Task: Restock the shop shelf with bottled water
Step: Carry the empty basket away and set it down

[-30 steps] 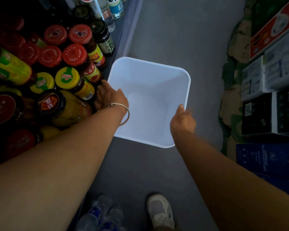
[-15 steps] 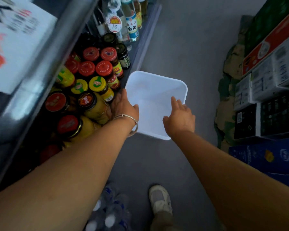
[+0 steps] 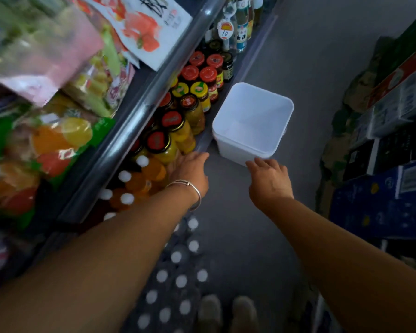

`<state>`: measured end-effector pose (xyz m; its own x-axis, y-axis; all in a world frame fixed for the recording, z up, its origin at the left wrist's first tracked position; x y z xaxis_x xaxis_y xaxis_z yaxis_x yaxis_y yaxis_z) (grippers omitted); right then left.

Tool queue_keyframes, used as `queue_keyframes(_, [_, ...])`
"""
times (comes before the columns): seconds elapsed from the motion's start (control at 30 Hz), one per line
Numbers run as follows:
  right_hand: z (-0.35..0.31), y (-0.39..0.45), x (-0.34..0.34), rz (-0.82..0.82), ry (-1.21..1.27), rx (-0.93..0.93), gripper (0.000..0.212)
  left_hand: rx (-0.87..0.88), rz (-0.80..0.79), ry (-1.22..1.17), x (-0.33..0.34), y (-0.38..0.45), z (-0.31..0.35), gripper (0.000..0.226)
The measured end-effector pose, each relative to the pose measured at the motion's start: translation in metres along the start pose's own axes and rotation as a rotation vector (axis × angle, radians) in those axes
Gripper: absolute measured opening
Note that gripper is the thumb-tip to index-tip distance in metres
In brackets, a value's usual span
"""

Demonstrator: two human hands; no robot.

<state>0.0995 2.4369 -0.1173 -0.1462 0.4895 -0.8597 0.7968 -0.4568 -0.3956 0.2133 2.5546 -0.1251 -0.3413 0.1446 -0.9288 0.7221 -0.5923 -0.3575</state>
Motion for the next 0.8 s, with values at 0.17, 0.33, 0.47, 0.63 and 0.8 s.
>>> queue_keyframes(0.17, [-0.011, -0.043, 0.058, -0.076, -0.007, -0.077, 0.046, -0.099, -0.044, 0.039, 0.035, -0.061, -0.034, 0.053])
queue_keyframes(0.33, [-0.010, -0.086, 0.131, -0.200, -0.017, -0.078, 0.046, -0.131, -0.115, -0.064, 0.092, -0.111, -0.053, 0.049])
queue_keyframes(0.47, [-0.013, -0.105, 0.191, -0.272, -0.029, -0.065, 0.046, -0.142, -0.171, -0.040, 0.144, -0.140, -0.070, 0.050])
queue_keyframes(0.63, [-0.022, -0.101, 0.262, -0.280, -0.012, -0.033, 0.048, -0.133, -0.183, -0.044, 0.201, -0.155, -0.095, 0.049])
queue_keyframes(0.8, [-0.032, -0.062, 0.307, -0.244, 0.088, 0.017, 0.047, -0.152, -0.153, -0.090, 0.240, -0.141, -0.114, 0.049])
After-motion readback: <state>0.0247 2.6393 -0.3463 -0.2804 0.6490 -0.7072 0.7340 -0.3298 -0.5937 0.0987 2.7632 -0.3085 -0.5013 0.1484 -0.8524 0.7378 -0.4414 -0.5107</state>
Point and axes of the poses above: each hand's wrist, its own y-axis towards the middle knuckle, its own x-axis out of the palm, z = x × y, the point moved 5 cm from there along y, towards the middle knuckle, and after that the axes turned 11 degrees about y, right-handed, at the moved point
